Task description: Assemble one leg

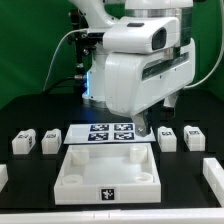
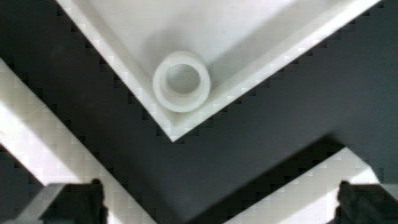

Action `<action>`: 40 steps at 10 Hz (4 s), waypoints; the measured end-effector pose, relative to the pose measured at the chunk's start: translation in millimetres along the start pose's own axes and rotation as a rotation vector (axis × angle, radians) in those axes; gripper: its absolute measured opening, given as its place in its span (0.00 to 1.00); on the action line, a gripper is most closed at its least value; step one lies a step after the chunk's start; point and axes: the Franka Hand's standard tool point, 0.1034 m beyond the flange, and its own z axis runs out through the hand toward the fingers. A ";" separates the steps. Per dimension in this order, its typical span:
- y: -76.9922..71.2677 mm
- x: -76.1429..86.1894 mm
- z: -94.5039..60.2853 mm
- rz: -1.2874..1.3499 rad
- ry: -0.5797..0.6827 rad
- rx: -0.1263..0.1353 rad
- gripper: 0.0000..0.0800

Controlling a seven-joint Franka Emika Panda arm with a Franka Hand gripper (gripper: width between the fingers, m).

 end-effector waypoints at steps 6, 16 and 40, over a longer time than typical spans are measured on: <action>-45.9 -105.7 50.4 -0.588 0.000 0.028 0.81; -59.9 -132.2 100.4 -0.567 0.028 0.022 0.53; -53.6 -23.7 99.0 -0.577 0.111 -0.024 0.07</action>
Offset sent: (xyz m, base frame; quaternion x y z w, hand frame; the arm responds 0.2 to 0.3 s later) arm -0.0737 -0.0349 -0.0249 -0.0008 0.0266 -0.3069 0.9514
